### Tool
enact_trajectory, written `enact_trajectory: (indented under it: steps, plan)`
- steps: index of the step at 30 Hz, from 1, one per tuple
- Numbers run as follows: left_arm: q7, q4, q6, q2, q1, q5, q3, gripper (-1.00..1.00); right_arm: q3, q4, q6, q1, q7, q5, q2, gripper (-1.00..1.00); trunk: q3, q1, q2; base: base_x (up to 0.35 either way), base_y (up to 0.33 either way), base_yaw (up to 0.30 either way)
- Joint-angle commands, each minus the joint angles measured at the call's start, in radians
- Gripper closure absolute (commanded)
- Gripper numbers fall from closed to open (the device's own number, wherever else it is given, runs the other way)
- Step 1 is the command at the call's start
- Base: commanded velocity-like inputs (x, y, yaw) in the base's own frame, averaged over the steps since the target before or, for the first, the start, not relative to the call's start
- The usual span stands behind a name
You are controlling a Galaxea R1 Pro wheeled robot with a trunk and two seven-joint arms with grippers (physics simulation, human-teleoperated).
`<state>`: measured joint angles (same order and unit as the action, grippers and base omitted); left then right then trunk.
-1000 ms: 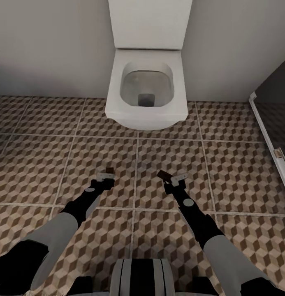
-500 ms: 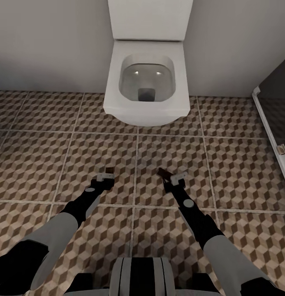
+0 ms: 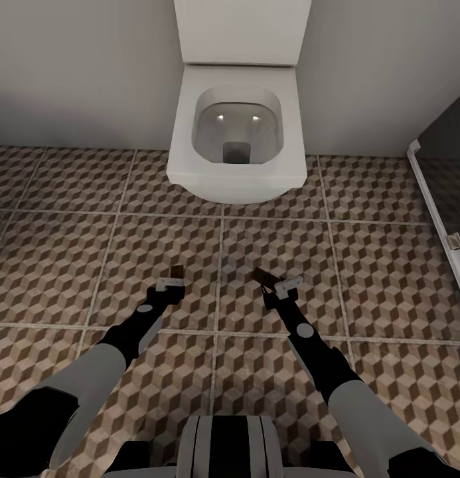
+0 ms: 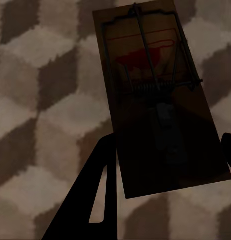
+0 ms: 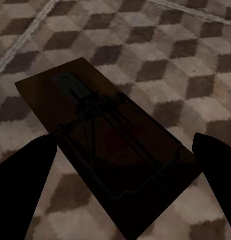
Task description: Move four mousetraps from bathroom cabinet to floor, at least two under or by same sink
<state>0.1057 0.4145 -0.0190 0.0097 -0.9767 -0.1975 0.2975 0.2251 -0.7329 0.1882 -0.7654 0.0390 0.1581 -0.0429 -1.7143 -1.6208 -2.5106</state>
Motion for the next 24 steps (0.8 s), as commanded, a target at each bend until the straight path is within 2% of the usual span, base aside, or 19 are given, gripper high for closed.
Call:
enact_trajectory:
  steps: [1,7,24]
  plan:
    - [0.011,-0.001,-0.003,0.001,0.0,-0.007,0.009,1.0,0.0,0.001,0.002,-0.001,0.004,0.009,0.0,1.0,0.0,0.0,0.0,0.0,0.0,0.0]
    - [0.011,-0.003,-0.004,0.001,0.002,-0.007,0.009,1.0,0.0,0.001,0.002,-0.001,0.004,0.009,0.0,1.0,0.0,0.0,0.0,0.0,0.0,0.0]
    - [0.011,-0.002,-0.006,0.001,0.004,-0.006,0.052,1.0,0.0,0.001,0.002,0.0,0.004,0.009,-0.001,1.0,-0.066,-0.008,-0.004,0.0,0.0,0.0]
